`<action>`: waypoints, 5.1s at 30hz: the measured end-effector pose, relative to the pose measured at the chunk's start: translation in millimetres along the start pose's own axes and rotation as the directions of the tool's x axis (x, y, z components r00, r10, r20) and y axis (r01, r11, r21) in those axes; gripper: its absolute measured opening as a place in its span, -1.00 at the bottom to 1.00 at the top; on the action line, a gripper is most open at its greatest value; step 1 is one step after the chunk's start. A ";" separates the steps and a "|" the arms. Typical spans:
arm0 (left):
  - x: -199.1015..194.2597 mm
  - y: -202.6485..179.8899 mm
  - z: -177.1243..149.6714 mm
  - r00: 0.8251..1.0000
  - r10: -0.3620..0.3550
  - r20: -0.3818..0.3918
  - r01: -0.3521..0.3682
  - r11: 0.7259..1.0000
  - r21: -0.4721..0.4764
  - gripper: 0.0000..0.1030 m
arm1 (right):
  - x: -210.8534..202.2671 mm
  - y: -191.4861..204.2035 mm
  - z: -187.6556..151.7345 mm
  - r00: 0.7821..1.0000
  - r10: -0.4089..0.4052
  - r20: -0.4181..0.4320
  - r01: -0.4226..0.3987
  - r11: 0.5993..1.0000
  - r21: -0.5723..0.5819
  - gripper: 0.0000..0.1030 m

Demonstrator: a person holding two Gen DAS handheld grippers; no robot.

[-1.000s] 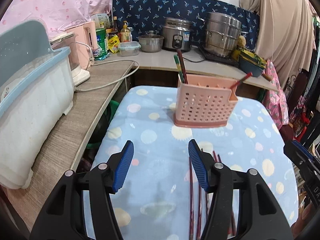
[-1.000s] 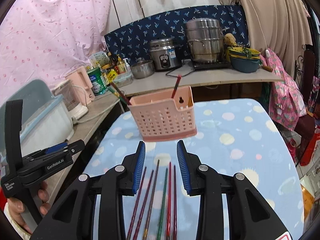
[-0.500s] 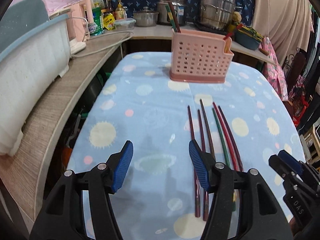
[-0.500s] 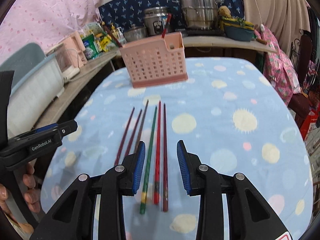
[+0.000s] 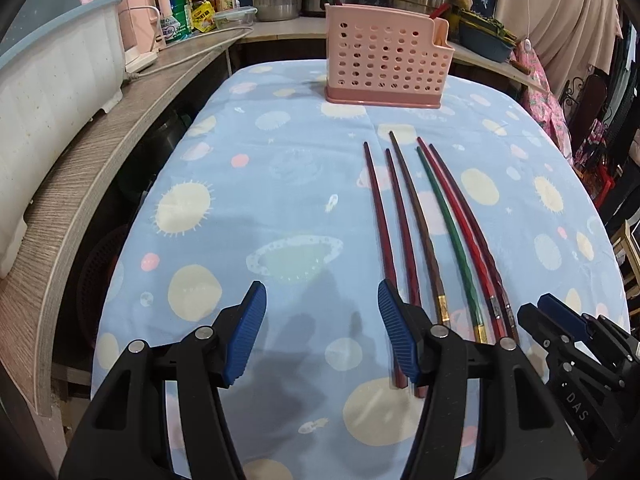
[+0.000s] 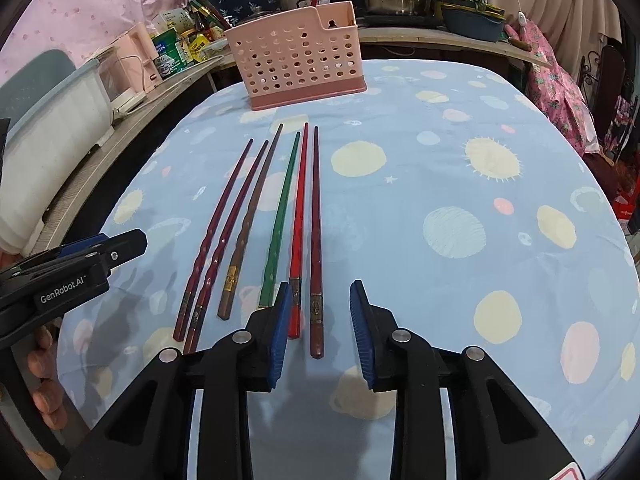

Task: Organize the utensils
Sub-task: 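Grasp a red chopstick with the right gripper while the left gripper grasps a dark-red chopstick, then lift the dark-red chopstick with the left gripper while the right gripper carries its chopstick to the basket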

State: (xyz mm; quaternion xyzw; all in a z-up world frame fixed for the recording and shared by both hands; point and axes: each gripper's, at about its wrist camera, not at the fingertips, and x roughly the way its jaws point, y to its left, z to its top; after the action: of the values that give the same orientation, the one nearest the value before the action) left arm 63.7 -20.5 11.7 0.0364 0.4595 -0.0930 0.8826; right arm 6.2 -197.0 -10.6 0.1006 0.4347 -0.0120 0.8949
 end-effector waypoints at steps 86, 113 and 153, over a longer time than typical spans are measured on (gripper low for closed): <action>6.2 5.6 -6.0 0.997 -0.047 -0.064 0.046 0.999 -0.021 -0.85 | -15.5 -5.8 18.5 0.998 0.016 0.054 -0.016 1.000 0.001 -0.87; -69.7 31.6 150.8 0.969 -0.057 0.240 0.083 0.992 -0.097 -0.87 | -85.2 -11.3 169.7 0.933 0.058 0.355 -0.076 0.996 0.036 -0.87; -95.6 6.6 362.0 0.847 -0.065 0.528 0.145 0.983 -0.111 -0.87 | -71.3 3.2 381.1 0.843 0.126 0.523 -0.148 0.989 0.000 -0.87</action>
State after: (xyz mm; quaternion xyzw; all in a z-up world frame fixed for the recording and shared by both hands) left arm 302.5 -55.7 297.9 -0.0804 0.2097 -0.1137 0.9678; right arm 257.8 -271.2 275.0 0.1422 0.1670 0.0165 0.9755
